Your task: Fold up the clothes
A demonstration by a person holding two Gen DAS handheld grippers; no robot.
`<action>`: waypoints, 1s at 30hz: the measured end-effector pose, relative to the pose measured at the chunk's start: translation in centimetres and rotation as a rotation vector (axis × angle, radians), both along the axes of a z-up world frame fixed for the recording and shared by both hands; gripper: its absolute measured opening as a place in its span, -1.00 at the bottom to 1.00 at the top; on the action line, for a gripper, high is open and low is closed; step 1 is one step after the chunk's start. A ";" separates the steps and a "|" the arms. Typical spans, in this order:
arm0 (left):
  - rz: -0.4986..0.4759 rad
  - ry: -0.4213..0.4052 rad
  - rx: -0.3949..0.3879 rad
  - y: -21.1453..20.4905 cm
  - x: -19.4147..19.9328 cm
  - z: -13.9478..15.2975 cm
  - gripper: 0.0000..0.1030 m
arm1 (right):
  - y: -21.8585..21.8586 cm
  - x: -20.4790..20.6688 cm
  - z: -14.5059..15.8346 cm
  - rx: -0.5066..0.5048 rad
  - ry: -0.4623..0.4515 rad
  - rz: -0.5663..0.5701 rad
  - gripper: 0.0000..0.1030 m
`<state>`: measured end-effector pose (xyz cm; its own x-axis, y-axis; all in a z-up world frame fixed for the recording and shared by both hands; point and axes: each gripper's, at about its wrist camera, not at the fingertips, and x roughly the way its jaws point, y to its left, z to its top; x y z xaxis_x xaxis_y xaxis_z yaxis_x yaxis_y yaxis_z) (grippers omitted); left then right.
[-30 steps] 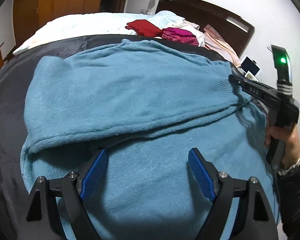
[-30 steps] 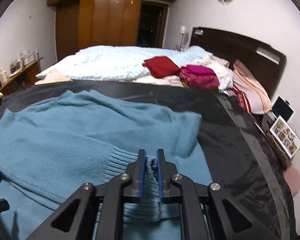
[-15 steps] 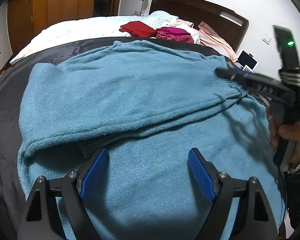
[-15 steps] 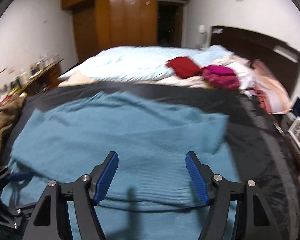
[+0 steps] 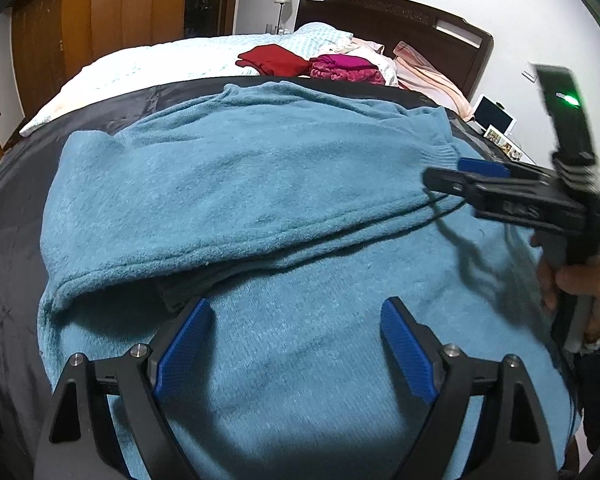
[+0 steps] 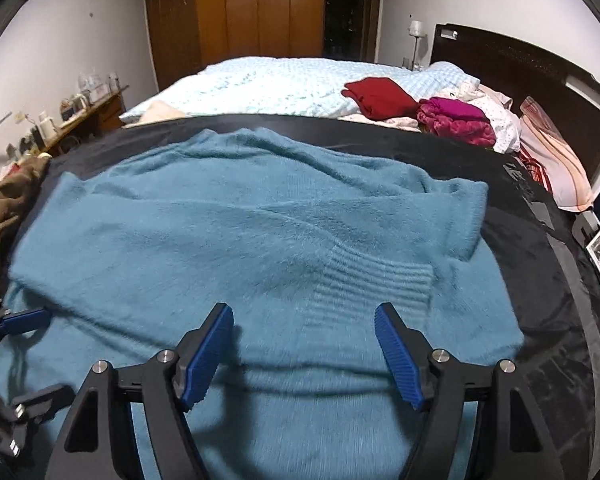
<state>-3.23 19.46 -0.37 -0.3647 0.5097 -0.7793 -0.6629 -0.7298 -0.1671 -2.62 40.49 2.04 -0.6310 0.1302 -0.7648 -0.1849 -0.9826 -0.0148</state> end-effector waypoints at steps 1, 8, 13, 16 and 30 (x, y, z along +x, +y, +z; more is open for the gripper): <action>-0.004 -0.003 0.004 0.0 0.3 0.1 0.74 | -0.1 0.6 0.4 0.003 0.006 0.008 0.45; -0.066 0.006 -0.010 0.7 3.1 0.4 0.74 | -1.2 5.2 -0.3 0.017 -0.066 0.047 0.46; -0.115 0.029 -0.052 1.7 5.1 -0.2 0.74 | -1.8 7.0 -1.7 0.053 -0.072 0.052 0.51; -0.154 0.062 -0.072 2.1 6.4 -0.4 0.74 | -1.7 7.3 -2.0 0.036 -0.061 0.038 0.60; -0.273 0.066 -0.074 2.8 8.3 -0.3 0.94 | -0.8 7.0 -2.6 -0.010 -0.079 0.011 0.98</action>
<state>5.12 22.29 -0.64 -0.2730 0.5388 -0.7970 -0.8443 -0.5314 -0.0700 4.42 39.68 -0.55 -0.5699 0.1154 -0.8136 -0.1726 -0.9848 -0.0188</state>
